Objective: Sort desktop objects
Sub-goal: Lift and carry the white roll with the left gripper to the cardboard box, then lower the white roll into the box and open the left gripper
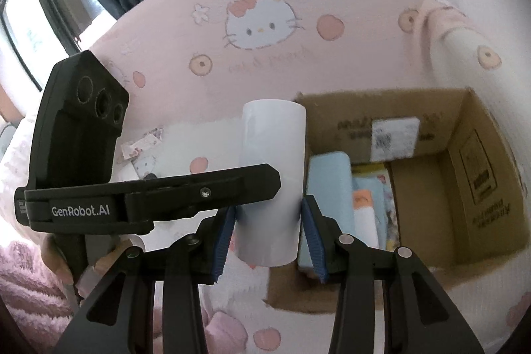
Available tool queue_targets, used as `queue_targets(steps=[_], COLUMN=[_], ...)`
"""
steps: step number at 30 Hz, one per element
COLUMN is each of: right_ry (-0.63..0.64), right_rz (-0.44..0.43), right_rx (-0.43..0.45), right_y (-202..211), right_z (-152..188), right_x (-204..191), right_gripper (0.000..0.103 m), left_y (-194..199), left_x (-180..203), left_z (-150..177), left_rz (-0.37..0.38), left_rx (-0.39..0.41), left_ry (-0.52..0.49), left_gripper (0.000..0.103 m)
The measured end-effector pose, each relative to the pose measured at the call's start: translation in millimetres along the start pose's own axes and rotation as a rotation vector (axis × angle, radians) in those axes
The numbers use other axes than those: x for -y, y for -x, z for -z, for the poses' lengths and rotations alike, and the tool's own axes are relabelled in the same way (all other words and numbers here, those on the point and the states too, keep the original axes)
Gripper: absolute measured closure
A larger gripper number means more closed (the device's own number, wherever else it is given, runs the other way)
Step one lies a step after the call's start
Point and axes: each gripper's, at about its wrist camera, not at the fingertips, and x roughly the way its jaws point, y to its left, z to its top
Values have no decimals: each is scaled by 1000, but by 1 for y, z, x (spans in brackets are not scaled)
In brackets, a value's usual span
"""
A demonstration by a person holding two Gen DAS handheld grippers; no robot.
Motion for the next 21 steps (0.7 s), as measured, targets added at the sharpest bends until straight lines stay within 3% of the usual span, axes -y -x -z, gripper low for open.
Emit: queue_targets(steps=[10,18,21], right_ry=[-75,-119,-158], right_rz=[-60,-84,-90], right_rx=[-115,-148,-155], right_y=[-17,-27,-34], right_z=[12,13,16], right_x=[32,47,58], right_gripper=[65,65,65], left_y=[-32,-27,-22], left_x=[-18,-20,-18], left_z=[10,10,12], left_rz=[-5,-18,-76], left_rx=[-113,-103,-81], left_ry=[90,92,66], left_gripper=[57,57,56])
